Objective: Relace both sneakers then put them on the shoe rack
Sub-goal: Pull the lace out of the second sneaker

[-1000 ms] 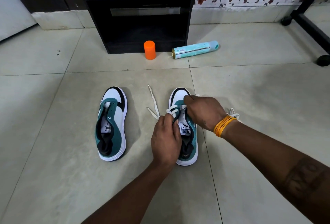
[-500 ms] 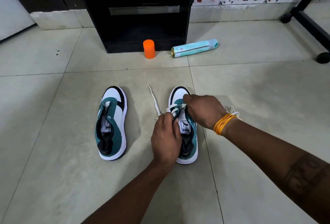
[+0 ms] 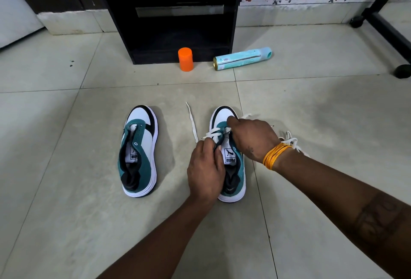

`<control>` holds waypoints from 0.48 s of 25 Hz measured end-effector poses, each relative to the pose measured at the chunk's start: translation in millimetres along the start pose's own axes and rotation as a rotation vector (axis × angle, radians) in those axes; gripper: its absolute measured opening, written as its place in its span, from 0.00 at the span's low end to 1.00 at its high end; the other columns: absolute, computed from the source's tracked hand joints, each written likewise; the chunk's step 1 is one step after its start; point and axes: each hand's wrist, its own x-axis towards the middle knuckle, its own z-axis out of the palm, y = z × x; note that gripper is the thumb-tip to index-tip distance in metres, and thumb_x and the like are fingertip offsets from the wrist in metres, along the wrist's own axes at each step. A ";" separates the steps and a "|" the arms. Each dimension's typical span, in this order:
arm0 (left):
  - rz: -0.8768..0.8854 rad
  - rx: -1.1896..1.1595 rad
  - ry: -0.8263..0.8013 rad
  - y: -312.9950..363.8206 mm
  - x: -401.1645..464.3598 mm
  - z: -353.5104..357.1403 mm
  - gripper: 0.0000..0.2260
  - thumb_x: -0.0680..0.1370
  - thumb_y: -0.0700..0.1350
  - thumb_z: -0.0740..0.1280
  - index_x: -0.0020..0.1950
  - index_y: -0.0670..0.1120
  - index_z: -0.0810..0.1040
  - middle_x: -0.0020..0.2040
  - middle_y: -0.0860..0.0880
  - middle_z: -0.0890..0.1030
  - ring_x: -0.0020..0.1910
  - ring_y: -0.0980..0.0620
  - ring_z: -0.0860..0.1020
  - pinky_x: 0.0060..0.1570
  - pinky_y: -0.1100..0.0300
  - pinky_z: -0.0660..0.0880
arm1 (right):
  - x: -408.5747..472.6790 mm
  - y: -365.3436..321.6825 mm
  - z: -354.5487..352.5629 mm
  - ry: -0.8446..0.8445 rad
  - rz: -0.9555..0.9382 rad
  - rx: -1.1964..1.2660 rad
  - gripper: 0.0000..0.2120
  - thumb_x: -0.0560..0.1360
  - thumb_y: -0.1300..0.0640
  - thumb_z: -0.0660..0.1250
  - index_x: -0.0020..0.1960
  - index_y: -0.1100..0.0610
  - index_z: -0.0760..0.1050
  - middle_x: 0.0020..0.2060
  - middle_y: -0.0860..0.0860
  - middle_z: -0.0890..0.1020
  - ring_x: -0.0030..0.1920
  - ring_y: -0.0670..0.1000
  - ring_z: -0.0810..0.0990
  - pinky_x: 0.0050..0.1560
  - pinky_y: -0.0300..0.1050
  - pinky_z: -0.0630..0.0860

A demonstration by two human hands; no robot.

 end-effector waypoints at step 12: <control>0.000 0.011 0.007 0.7 0.2 1.5 0.09 0.84 0.50 0.57 0.49 0.46 0.70 0.46 0.48 0.75 0.43 0.44 0.75 0.39 0.50 0.74 | -19.4 28.8 16.1 0.069 0.223 0.217 0.13 0.79 0.54 0.62 0.62 0.56 0.73 0.40 0.59 0.83 0.41 0.66 0.82 0.37 0.51 0.72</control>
